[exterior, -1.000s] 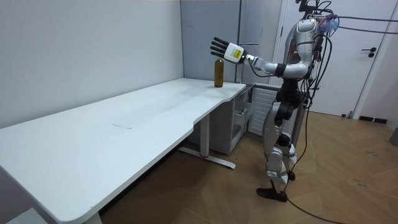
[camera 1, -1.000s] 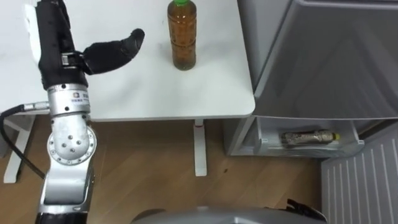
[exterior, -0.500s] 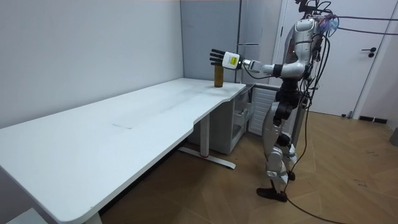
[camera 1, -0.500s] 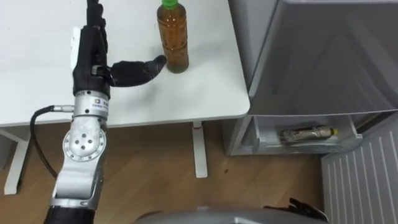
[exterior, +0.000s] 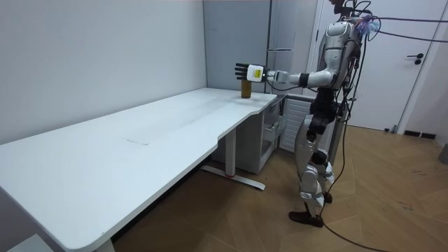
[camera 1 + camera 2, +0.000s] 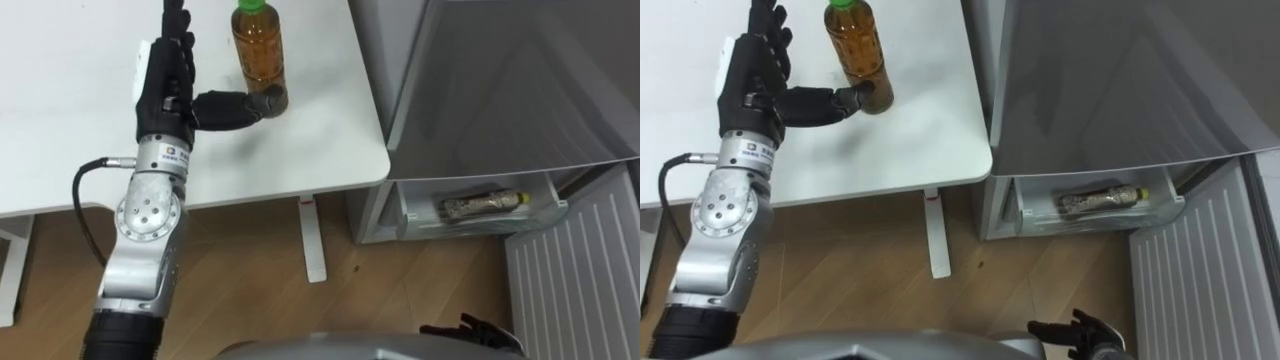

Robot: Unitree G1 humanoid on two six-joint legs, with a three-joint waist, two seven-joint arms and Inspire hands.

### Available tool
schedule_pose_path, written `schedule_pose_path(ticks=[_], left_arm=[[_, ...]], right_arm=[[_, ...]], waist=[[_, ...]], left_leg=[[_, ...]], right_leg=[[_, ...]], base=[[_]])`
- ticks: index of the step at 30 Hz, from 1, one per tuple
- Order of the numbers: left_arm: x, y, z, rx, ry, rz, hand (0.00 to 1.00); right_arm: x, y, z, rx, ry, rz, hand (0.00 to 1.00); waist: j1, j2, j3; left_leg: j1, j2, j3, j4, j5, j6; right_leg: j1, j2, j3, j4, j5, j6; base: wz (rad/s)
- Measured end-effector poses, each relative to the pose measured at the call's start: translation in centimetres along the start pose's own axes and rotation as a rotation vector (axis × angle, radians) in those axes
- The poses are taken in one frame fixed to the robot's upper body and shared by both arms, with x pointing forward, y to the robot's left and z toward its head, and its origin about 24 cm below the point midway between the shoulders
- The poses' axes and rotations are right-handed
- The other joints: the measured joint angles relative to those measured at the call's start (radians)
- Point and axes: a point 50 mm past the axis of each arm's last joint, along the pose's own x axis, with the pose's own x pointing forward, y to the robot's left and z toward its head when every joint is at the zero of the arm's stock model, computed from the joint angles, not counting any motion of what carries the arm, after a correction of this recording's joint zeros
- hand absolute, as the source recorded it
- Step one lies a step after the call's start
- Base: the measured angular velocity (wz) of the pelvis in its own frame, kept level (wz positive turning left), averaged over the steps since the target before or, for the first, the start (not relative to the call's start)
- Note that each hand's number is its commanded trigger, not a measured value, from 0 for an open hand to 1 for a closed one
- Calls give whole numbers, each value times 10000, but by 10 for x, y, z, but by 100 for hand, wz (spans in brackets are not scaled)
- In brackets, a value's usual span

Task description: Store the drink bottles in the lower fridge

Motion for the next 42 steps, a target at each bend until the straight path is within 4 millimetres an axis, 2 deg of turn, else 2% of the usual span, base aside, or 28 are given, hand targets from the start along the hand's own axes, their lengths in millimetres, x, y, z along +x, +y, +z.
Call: schedule_pose_path(ticks=[7,12,16,20,24,28,32,36,42], left_arm=[[14,-4,-1,-650,44,-87,0],[15,-1,-3,-1066,192,63,0],[15,5,-6,-1630,423,272,0],[17,5,-9,-1771,596,307,0],[21,11,-19,-1900,1142,586,0],[25,24,-16,-2095,1011,1158,0],[30,24,-12,-2178,874,1291,0],[35,25,-17,-2988,1228,1451,0],[39,26,-21,-3373,1476,1689,0]], right_arm=[[-1,-1,0,14,-89,-19,0],[-1,-2,-1,85,-97,-108,0],[-1,-2,-1,287,-88,-155,0],[-2,-4,-3,518,-80,-223,0],[-3,-6,-8,758,114,-260,0],[-4,-9,-14,1009,431,-443,0],[-6,-13,-22,1025,801,-583,0],[-9,-20,-30,592,1275,-968,0],[-12,-23,-43,-134,2005,-1124,0]], waist=[[-56,117,-46],[-67,166,-29],[-344,182,-20],[-387,185,-18],[-537,152,4],[-636,166,14],[-713,182,1],[-816,276,-23],[-848,302,3]], left_leg=[[79,25,41,14,0,-1],[271,66,278,-117,5,-8],[303,71,315,-153,9,-16],[363,89,436,-179,9,-16],[434,108,582,-181,7,-17],[454,152,804,-233,3,-18],[558,151,905,-320,2,-19],[700,155,1069,-439,2,-19],[889,154,1262,-544,1,-18]], right_leg=[[23,20,156,18,5,-9],[23,50,349,16,32,-32],[20,56,365,26,48,-32],[8,69,517,26,49,-33],[-1,78,643,44,52,-36],[-173,104,877,182,53,-35],[-158,108,979,201,56,-30],[-138,123,1144,253,56,-30],[-161,133,1355,350,56,-28]], base=[[-2],[-15],[-2],[-10],[-10],[-16],[-8],[-12],[-11]])
